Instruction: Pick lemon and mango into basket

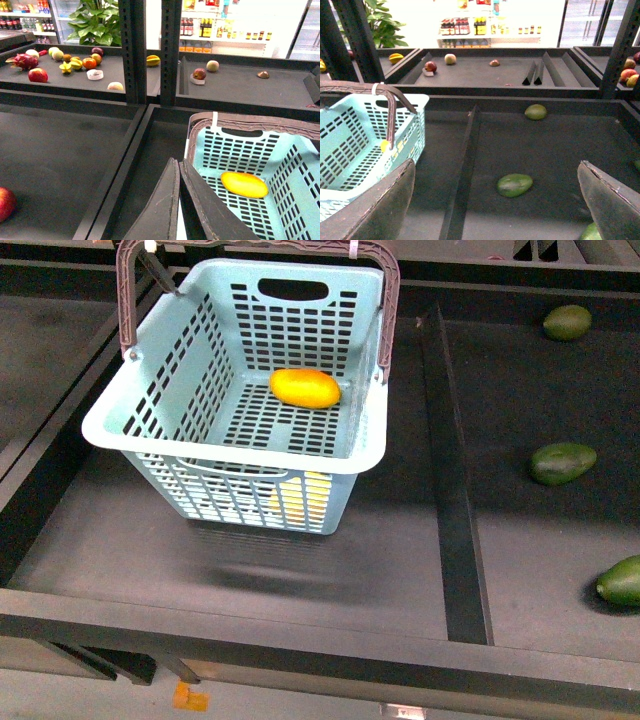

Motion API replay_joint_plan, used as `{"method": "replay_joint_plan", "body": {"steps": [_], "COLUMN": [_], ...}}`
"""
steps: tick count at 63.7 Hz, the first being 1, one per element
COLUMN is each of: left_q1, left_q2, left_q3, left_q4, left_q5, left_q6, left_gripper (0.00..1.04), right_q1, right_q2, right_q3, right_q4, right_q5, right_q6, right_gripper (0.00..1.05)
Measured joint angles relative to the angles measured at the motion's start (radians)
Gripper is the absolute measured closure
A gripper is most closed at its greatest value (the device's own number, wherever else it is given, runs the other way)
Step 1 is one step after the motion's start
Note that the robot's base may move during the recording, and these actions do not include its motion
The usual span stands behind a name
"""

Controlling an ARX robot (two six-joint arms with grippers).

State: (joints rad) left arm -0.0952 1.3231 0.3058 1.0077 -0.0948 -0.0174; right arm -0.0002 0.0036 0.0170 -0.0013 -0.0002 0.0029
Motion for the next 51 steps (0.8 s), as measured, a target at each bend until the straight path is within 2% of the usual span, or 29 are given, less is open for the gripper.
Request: {"method": "replay_joint_plan", "body": {"steps": [9, 12, 15, 21, 51], "left_q1": [0.024, 0.058, 0.082, 0.092, 0.092], "left_q2": [-0.137, -0.178, -0.219, -0.24, -0.688], "left_q3": [-0.106, -0.132, -0.156, -0.212, -0.291], "left_q4": [-0.028, -0.046, -0.065, -0.026, -0.391], "left_q5": [0.026, 0.082, 0.087, 0.092, 0.095], "left_q6": [0.003, 0.004, 0.005, 0.006, 0.006], "left_gripper": [1.01, 1.01, 1.01, 1.01, 1.01], "right_q1": [0.0, 0.0, 0.0, 0.0, 0.0], "right_q2": [0.0, 0.0, 0.0, 0.0, 0.0], "right_q3": [0.0, 0.0, 0.0, 0.0, 0.0], "right_q4": [0.0, 0.0, 0.0, 0.0, 0.0], "right_q5": [0.0, 0.0, 0.0, 0.0, 0.0], "right_q6": [0.0, 0.0, 0.0, 0.0, 0.0], "right_gripper": [0.09, 0.09, 0.09, 0.09, 0.09]}}
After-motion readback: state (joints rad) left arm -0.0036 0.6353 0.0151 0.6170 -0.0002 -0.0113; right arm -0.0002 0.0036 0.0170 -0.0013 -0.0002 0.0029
